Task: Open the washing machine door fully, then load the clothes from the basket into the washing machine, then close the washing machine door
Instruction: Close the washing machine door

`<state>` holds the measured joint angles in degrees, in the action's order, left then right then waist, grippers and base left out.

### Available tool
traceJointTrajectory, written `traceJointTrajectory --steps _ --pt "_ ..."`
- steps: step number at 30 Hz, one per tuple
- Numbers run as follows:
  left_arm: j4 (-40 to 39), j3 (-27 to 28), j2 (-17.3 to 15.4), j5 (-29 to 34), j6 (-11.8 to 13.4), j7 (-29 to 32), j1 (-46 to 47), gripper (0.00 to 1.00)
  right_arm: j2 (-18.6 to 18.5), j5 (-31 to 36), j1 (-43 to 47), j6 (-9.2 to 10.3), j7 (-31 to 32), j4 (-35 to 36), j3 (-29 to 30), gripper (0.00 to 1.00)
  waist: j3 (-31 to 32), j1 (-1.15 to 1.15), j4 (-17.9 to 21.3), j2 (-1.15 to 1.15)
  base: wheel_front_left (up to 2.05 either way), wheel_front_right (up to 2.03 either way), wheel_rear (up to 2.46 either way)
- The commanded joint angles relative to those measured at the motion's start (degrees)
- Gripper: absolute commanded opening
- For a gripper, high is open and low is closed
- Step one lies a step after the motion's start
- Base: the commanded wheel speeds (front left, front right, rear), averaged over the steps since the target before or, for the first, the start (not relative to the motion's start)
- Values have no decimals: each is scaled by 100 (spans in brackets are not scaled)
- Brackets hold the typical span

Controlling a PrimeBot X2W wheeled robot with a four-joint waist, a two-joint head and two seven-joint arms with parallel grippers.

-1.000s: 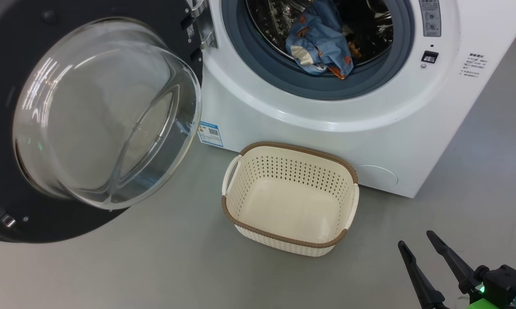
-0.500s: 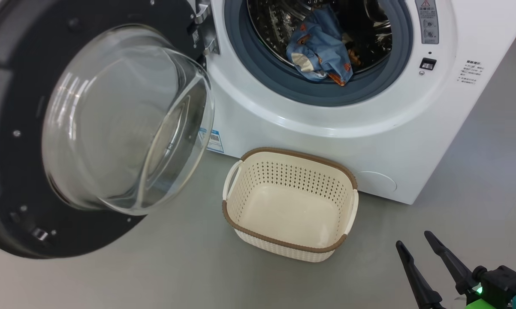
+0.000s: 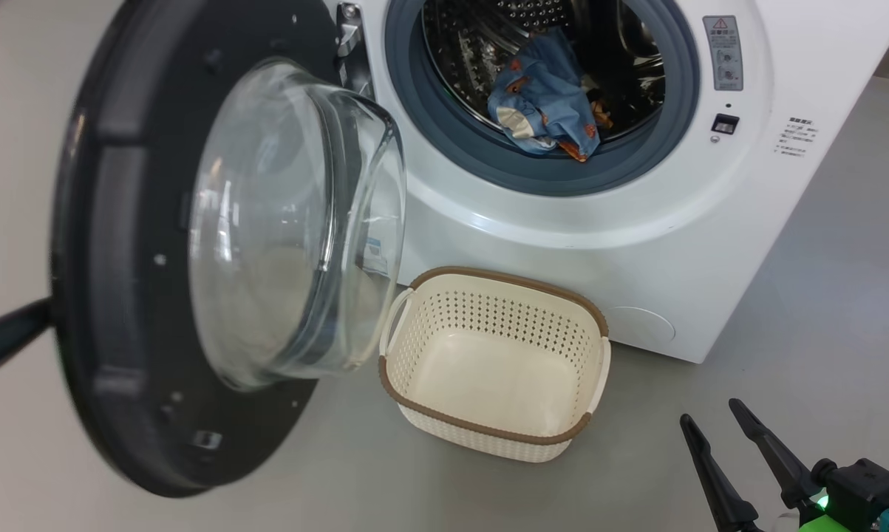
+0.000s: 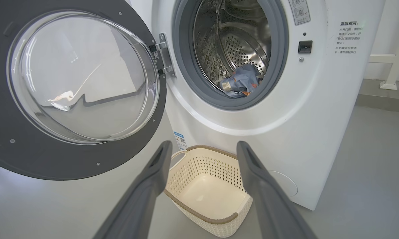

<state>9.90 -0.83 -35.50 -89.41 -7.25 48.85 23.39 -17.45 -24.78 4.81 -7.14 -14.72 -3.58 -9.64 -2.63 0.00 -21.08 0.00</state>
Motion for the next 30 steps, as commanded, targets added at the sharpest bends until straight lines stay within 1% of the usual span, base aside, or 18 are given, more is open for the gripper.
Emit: traceJointTrajectory --steps 1,4,7,10,12,15,19,24,28,30 --pt "-394 141 -183 -103 -24 129 140 0 -44 45 -24 -35 -28 125 -63 100 8 0 44 0 0 0 0" --pt "-709 -7 -104 -119 -24 252 112 0 -20 46 -31 -35 -28 126 -52 100 18 0 129 0 0 0 0" --pt "-1007 -158 44 -168 -24 343 125 0 -1 46 -43 -35 -28 130 -36 100 19 0 240 0 0 0 0" --pt "-1288 -346 268 -232 -24 425 175 0 9 50 -51 -35 -28 138 2 100 -4 0 353 0 0 0 0" --pt "-1376 -428 332 -201 -24 444 201 0 13 50 -53 -35 -28 140 18 100 -13 0 392 0 0 0 0" --pt "-1591 -687 596 -93 -24 420 316 0 24 54 -72 -35 -28 151 72 100 -52 0 513 0 0 0 0" --pt "-1672 -970 952 67 -24 285 588 0 38 57 -120 -35 -28 168 126 100 -117 0 691 0 0 0 0" --pt "-1525 -1247 1371 301 -24 -60 910 0 98 63 -214 -35 -28 181 196 100 -196 0 949 0 0 0 0" --pt "-1393 -1388 1647 436 -24 -422 1197 0 161 66 -343 -35 -28 195 261 100 -315 0 1172 0 0 0 0" --pt "-1288 -1458 1731 492 -24 -575 1347 0 204 70 -415 -35 -28 199 276 100 -366 0 1282 0 0 0 0"
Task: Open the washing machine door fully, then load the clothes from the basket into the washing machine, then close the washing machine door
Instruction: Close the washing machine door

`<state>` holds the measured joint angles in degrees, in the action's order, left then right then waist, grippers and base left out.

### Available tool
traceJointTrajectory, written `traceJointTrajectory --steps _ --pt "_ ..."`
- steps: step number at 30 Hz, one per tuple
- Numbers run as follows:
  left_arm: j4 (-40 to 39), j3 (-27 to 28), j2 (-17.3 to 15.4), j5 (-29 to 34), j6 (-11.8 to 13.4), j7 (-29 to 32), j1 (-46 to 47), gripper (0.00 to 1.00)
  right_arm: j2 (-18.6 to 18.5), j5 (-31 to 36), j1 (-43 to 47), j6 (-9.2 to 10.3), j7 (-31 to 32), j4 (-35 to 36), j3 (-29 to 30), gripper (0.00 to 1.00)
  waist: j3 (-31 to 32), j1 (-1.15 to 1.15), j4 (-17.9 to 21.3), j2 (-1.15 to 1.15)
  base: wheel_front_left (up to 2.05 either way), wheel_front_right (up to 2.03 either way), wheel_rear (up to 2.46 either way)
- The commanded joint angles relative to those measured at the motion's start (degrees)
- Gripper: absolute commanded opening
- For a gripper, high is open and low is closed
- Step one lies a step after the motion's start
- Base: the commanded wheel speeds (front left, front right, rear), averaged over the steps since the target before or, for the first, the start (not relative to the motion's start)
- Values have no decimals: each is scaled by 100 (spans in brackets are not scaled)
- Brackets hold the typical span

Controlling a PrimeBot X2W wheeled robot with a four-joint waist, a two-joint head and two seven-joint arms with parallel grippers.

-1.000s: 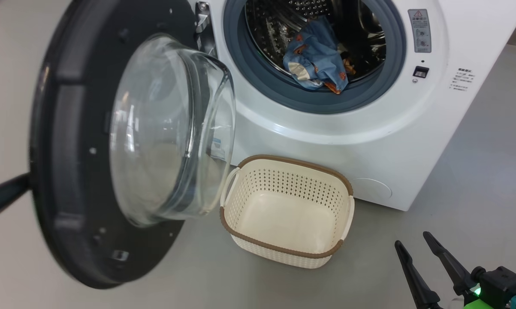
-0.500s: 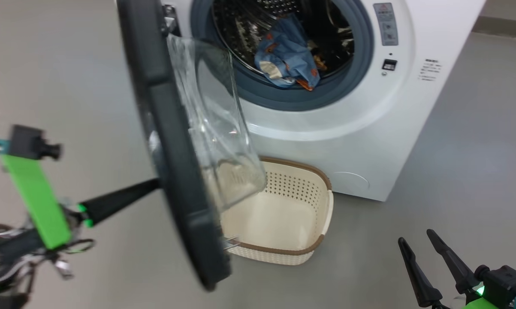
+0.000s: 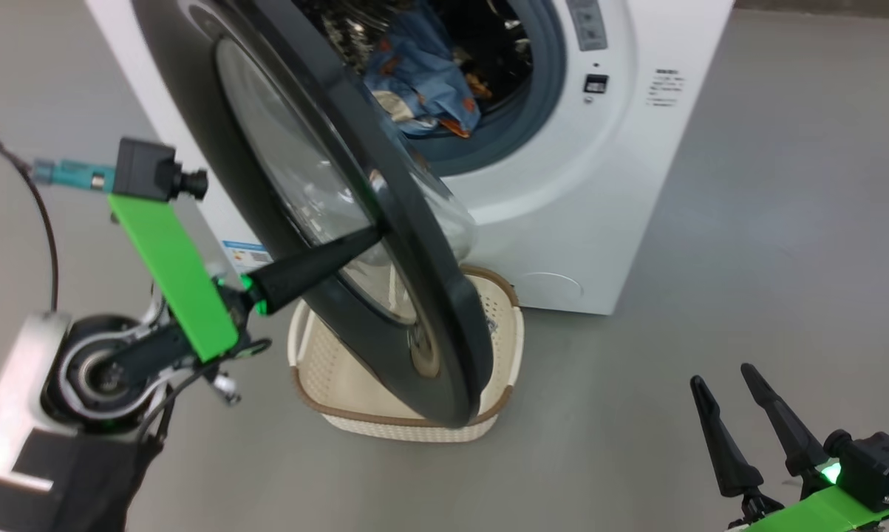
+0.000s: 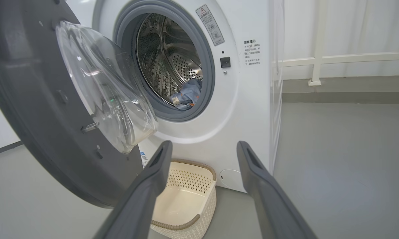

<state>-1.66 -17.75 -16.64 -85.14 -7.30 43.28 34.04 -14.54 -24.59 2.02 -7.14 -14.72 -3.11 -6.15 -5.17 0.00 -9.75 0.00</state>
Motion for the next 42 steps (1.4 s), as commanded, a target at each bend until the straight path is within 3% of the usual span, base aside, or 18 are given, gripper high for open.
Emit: traceJointTrajectory --steps 1,15,28,29,32,36,38,42 --pt "-71 201 -124 90 -19 -90 360 0 -73 54 -171 -35 -28 153 -78 100 -141 0 205 0 0 0 0" --pt "706 -84 14 137 -19 -1224 1033 0 37 46 -203 -35 -28 101 -10 100 -163 0 657 0 0 0 0" --pt "659 -521 -499 146 -19 -1623 668 0 24 53 -56 -35 -28 88 46 100 1 0 473 0 0 0 0" --pt "637 -534 -545 131 -19 -1696 581 2 21 52 -39 -35 -28 83 39 100 17 0 446 0 0 0 0" --pt "585 -590 -685 125 -19 -1937 293 25 14 54 32 -35 -28 73 40 100 86 0 351 0 0 0 0" --pt "556 -611 -889 127 -19 -2337 -175 44 -3 60 120 -35 -28 69 24 100 182 0 271 0 0 0 0" --pt "562 -689 -1036 306 -19 -2595 -385 49 -23 57 155 -35 -28 67 38 100 218 0 226 0 0 0 0" --pt "612 -783 -1168 407 -19 -3199 -839 81 -61 47 208 -35 -28 67 66 100 260 0 167 0 0 0 0"
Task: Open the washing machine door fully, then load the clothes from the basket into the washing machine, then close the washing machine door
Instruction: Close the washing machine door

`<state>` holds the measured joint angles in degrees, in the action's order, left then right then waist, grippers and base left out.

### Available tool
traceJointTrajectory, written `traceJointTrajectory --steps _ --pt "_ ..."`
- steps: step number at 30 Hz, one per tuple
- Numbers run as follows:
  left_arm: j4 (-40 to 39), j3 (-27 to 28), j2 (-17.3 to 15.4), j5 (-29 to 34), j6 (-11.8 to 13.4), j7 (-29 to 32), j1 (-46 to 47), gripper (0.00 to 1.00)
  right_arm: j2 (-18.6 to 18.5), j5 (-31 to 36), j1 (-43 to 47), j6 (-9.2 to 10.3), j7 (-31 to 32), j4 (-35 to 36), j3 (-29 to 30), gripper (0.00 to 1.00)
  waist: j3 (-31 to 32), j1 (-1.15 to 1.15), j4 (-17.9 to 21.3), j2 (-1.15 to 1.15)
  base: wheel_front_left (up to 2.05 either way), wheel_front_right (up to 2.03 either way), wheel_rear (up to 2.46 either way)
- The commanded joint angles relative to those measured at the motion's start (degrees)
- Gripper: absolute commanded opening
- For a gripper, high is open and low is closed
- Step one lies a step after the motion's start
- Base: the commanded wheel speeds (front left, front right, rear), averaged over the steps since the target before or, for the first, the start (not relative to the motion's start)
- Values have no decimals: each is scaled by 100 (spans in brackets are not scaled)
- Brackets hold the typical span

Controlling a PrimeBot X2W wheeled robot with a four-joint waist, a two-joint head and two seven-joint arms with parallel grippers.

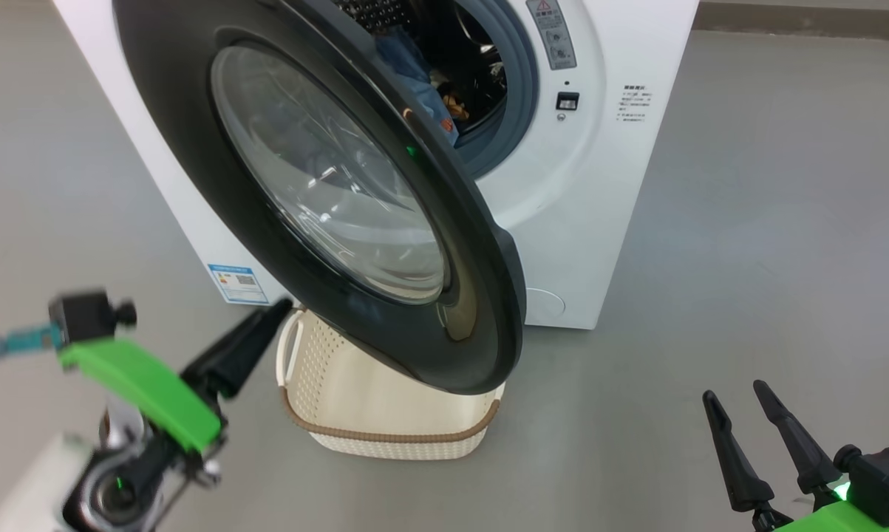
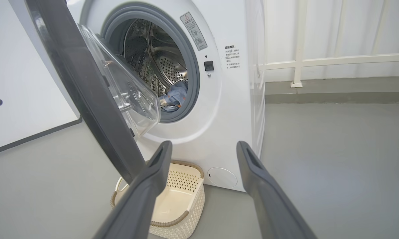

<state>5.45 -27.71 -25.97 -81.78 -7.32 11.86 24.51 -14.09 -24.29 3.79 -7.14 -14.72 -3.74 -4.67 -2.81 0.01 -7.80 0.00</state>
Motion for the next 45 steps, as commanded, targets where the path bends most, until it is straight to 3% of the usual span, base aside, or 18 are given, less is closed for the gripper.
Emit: traceJointTrajectory --steps 1,3,8,16,23,27,34,45 --pt "-83 169 -271 78 -16 -175 1 87 -114 15 44 -35 -28 134 -67 100 34 -1 -38 0 0 0 0" --pt "-31 136 -331 48 -16 -434 -219 100 -136 12 67 -35 -28 145 -44 100 43 -1 -43 0 0 0 0" --pt "125 -36 -574 93 -16 -1156 -846 100 -197 22 178 -35 -28 167 66 100 79 -1 -16 0 0 0 0" --pt "535 -385 -661 294 -16 -2273 -1515 100 -264 5 310 -35 -28 172 128 100 131 -1 161 0 0 0 0" --pt "885 -377 -592 749 -16 -2671 -1594 100 -334 -17 288 -35 -28 178 167 100 84 -1 350 0 0 0 0" --pt "946 55 -439 1281 -16 -2682 -1677 100 -336 -15 294 -35 -28 182 198 100 95 -1 433 0 0 0 0" --pt "724 1007 147 2723 -17 -2684 -2074 100 -360 -16 350 -35 -28 198 285 100 110 -1 601 0 0 0 0" --pt "246 1890 948 4917 -17 -2685 -2499 100 -325 -48 355 -35 -28 206 418 100 89 -1 759 0 0 0 0"
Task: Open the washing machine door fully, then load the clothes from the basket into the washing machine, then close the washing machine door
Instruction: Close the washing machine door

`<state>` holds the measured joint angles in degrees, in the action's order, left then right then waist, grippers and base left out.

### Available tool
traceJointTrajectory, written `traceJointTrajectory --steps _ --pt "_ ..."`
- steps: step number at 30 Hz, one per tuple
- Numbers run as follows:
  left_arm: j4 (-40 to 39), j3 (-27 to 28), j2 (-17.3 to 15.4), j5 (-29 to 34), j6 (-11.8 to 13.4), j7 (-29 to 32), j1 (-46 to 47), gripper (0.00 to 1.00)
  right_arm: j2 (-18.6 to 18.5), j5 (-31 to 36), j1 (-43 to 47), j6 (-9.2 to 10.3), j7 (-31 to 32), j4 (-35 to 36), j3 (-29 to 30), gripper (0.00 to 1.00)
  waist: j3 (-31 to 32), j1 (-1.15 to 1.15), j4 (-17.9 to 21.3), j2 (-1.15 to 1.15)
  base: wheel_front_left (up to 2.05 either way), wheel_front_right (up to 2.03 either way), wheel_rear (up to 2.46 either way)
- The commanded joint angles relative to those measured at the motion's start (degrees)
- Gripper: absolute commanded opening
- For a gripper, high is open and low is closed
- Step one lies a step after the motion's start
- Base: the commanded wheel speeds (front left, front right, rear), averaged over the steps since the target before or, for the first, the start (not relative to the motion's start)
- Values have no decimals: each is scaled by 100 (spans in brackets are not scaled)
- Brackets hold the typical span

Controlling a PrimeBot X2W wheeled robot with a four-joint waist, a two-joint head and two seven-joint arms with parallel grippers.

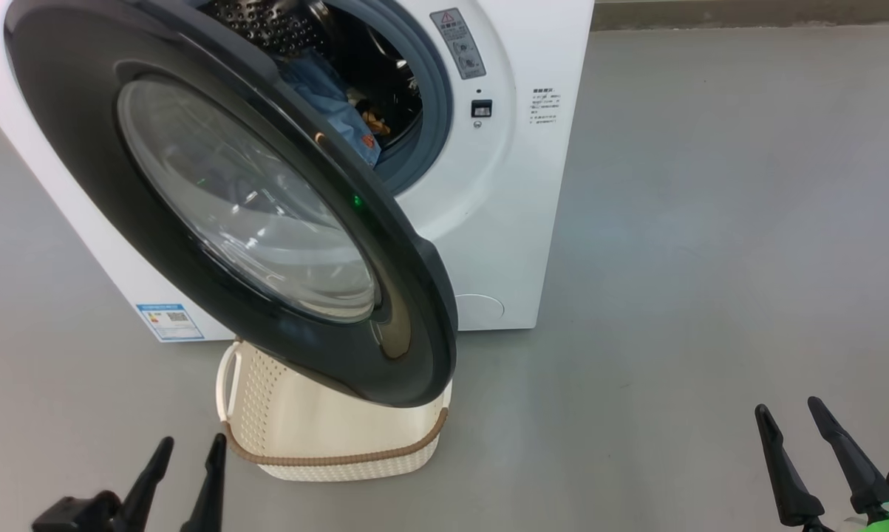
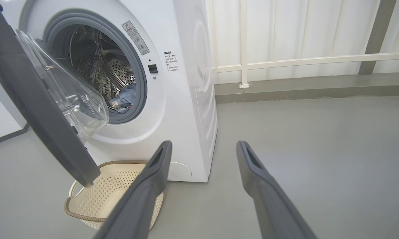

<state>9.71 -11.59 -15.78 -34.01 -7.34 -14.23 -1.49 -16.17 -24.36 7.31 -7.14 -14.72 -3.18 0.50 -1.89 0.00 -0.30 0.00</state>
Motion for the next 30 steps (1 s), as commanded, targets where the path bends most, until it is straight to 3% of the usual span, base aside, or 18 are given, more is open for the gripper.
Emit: traceJointTrajectory --steps 1,11,25,26,27,28,30 --pt "-219 339 -6 320 -14 -76 71 100 -113 -43 4 -35 -28 150 -93 100 -5 0 13 0 0 0 0" --pt "-388 924 590 1454 -14 -76 -193 100 -58 -37 19 -35 -28 128 -62 100 -15 0 8 0 0 0 0" --pt "-483 1067 689 1709 -14 -76 -234 100 -39 -52 -11 -35 -28 110 -126 100 32 0 -27 0 0 0 0" --pt "-487 1055 692 1712 -14 -76 -231 100 -40 -76 -29 -35 -28 99 -166 91 36 0 -35 0 0 0 0" --pt "-487 1055 692 1712 -14 -76 -231 100 -40 -76 -29 -35 -28 99 -166 91 36 0 -35 0 0 0 0" --pt "-493 1041 697 1714 -14 -76 -229 100 -45 -105 -64 -35 -28 87 -208 48 41 0 -43 0 0 0 0" --pt "-507 1005 703 1725 -14 -76 -224 100 -51 -159 -180 -35 -28 90 -280 8 51 0 -65 0 0 0 0"
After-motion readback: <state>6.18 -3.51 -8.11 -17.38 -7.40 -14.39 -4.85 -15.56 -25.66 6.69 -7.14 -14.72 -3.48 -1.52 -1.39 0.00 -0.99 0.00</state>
